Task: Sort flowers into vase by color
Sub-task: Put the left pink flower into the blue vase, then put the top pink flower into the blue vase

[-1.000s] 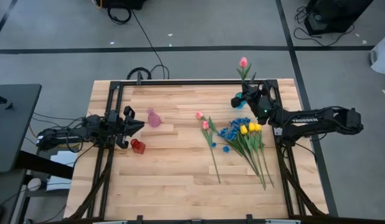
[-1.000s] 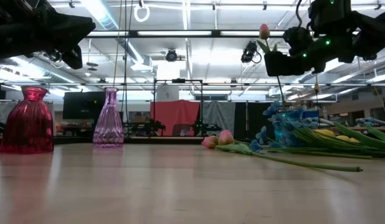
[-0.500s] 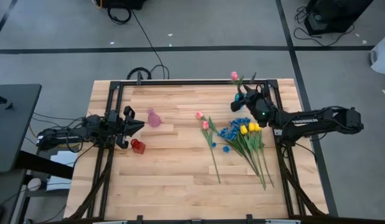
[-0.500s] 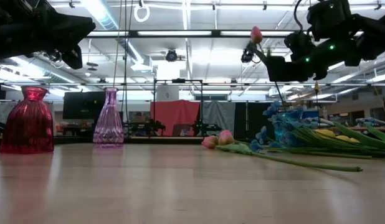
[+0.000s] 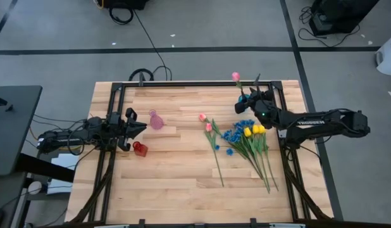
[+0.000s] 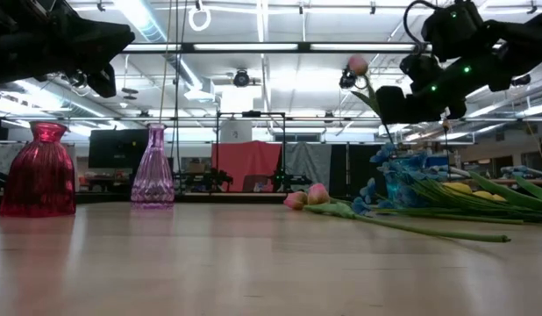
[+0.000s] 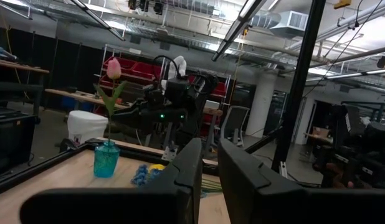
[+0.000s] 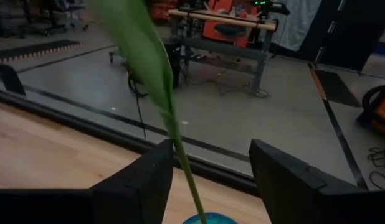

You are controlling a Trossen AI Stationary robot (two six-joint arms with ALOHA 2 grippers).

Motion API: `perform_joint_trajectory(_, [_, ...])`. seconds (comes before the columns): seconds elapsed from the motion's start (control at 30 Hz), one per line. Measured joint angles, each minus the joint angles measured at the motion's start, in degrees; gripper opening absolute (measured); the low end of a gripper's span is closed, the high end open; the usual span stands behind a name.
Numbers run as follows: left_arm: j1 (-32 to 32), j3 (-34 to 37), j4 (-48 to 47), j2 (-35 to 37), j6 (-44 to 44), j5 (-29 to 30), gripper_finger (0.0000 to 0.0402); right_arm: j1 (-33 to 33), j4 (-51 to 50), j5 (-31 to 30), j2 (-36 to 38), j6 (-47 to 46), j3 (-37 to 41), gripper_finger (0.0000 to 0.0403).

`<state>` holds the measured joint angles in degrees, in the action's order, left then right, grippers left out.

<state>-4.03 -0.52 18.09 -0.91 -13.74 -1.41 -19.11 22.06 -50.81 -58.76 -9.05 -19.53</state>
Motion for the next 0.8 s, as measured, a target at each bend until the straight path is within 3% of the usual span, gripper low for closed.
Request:
perform_joint_trajectory(0.2, [0.0, 0.0, 0.0, 0.0, 0.0, 0.0, 0.0056, -0.2, -4.2, 1.5, 3.5, -2.8, 0.0, 0.0225])
perform_joint_trajectory(0.53, [0.0, 0.0, 0.0, 0.0, 0.0, 0.0, 0.0056, 0.3, -17.7, 16.7, 7.5, -12.6, -1.4, 0.0225])
perform_joint_trajectory(0.67, [0.0, 0.0, 0.0, 0.0, 0.4, 0.0, 0.0056, 4.0, -22.4, 21.6, 4.9, -14.9, -5.5, 0.0225])
perform_joint_trajectory(0.8, [0.0, 0.0, 0.0, 0.0, 1.4, 0.6, 0.0056, 11.0, -22.8, 22.4, -1.1, -17.0, -9.5, 0.0225])
